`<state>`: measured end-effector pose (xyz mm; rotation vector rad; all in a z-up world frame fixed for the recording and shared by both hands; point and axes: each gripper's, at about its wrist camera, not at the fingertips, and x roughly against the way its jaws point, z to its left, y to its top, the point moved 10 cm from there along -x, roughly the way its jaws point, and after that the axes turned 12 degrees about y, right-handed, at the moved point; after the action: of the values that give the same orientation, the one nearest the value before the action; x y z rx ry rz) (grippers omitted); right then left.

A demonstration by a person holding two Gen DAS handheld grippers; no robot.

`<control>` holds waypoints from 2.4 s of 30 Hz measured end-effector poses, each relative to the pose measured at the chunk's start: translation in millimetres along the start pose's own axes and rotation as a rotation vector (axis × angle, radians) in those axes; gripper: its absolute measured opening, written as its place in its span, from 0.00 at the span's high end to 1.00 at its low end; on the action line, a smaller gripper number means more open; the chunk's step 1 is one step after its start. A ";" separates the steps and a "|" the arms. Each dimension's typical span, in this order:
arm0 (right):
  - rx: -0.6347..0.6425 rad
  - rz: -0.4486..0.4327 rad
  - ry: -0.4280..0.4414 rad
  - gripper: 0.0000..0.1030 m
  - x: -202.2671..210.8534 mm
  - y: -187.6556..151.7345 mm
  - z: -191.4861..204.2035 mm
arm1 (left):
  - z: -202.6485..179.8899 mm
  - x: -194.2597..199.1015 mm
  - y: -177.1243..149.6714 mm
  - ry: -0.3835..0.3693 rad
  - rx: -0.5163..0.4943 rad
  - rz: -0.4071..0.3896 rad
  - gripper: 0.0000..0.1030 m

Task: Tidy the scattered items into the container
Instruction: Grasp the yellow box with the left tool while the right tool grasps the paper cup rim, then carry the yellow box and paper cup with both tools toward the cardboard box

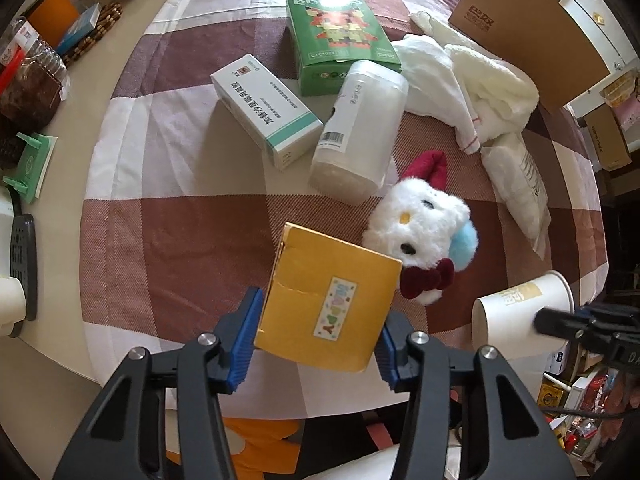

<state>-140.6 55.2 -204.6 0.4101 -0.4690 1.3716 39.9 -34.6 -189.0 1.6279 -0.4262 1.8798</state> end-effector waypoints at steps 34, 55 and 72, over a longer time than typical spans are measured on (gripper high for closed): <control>0.166 -0.260 -0.267 0.97 28.7 26.6 67.6 | 0.5 61.8 19.2 0.069 0.000 -0.127 0.52; 0.118 -0.407 -0.323 0.97 72.7 28.1 74.4 | -51.5 100.5 39.2 0.070 -0.205 -0.227 0.52; 0.001 -0.540 -0.354 0.97 131.4 37.0 36.0 | -121.2 108.0 74.3 0.053 -0.364 -0.264 0.52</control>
<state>-162.4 150.6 -102.8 0.7285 -0.5943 0.7764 -107.1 7.0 -96.7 1.3183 -0.4746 1.5420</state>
